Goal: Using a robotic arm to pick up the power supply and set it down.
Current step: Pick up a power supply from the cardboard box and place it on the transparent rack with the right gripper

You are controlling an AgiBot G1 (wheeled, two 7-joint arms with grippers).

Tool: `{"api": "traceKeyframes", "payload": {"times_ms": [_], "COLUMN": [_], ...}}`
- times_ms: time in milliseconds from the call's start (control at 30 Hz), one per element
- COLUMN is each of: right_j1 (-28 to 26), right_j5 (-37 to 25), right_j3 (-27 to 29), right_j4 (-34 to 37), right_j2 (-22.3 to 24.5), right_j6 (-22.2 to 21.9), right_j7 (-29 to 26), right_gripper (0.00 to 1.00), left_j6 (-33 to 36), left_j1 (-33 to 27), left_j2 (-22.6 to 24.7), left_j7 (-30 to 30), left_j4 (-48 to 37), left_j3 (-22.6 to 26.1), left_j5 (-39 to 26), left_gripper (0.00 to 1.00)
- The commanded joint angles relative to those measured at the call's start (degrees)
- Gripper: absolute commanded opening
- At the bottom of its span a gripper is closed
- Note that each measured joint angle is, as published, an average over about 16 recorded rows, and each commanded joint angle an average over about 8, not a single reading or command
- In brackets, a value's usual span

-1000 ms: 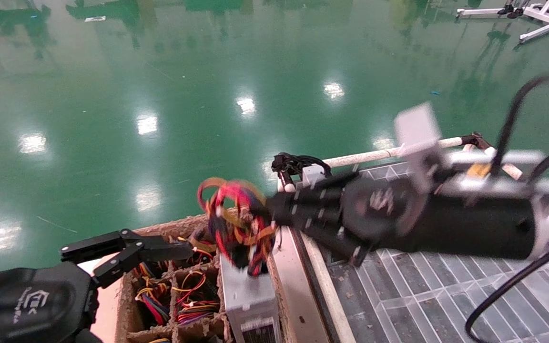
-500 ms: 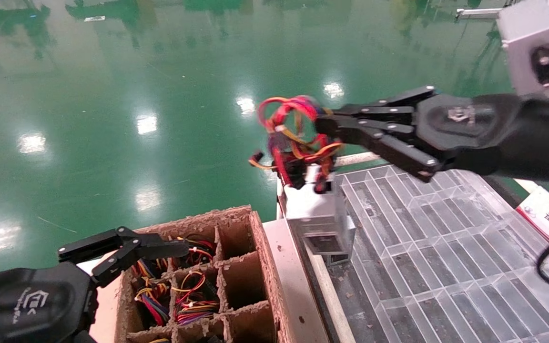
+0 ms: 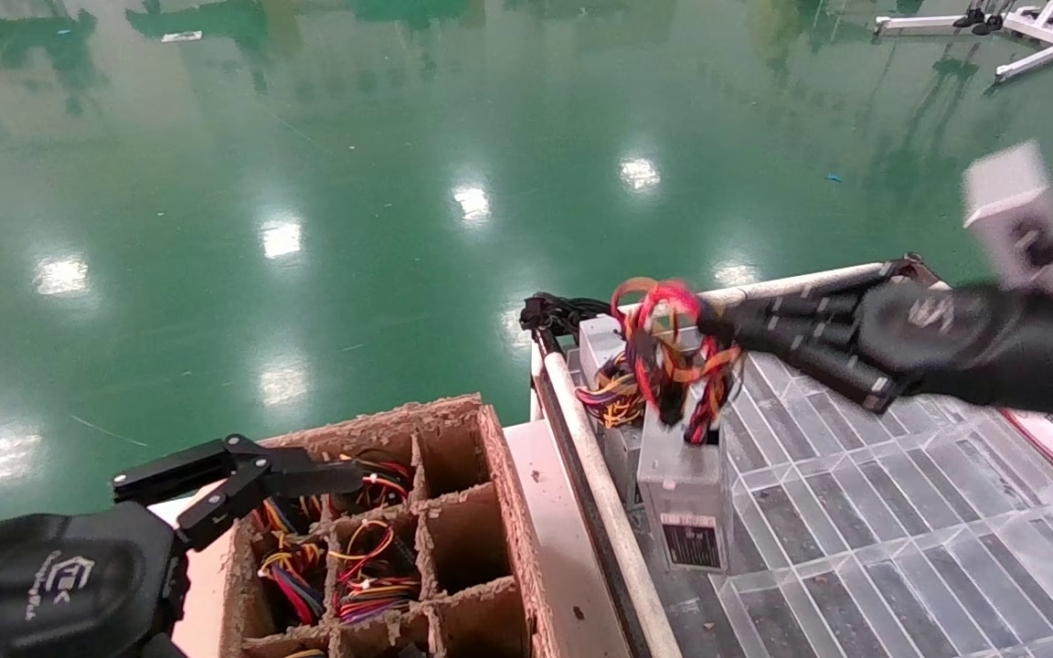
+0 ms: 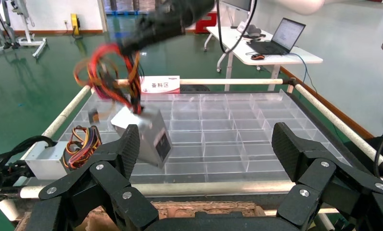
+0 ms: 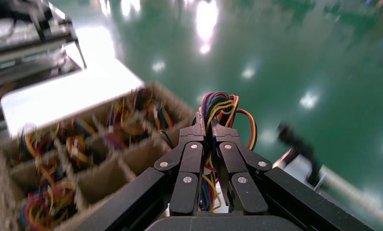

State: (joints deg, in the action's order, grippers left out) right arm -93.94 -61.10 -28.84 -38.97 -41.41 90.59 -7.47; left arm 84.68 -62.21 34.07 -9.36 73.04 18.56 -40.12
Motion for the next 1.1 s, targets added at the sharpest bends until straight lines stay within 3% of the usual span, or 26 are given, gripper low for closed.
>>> {"api": "traceKeyframes", "payload": {"times_ms": [33, 567, 1100], "right_j1": [0.5, -3.7, -4.8], "right_j5": [-0.4, -4.0, -2.9], "right_j3": [-1.3, -9.2, -11.8], "right_j4": [1.2, 12.5, 25.6], "right_j2": [-0.2, -6.8, -10.4], "right_j6": [0.0, -0.2, -0.6], "right_j7": [1.0, 8.7, 15.8], "right_gripper": [0.0, 0.0, 0.0], "left_j6": [0.0, 0.0, 0.0], "left_j1": [0.0, 0.0, 0.0], "left_j2": [0.0, 0.0, 0.0], "left_j7": [0.0, 0.0, 0.0], "left_j4": [0.0, 0.0, 0.0], "left_j3": [0.0, 0.0, 0.1], "left_j5": [0.0, 0.0, 0.0], "left_gripper": [1.0, 1.0, 1.0]}}
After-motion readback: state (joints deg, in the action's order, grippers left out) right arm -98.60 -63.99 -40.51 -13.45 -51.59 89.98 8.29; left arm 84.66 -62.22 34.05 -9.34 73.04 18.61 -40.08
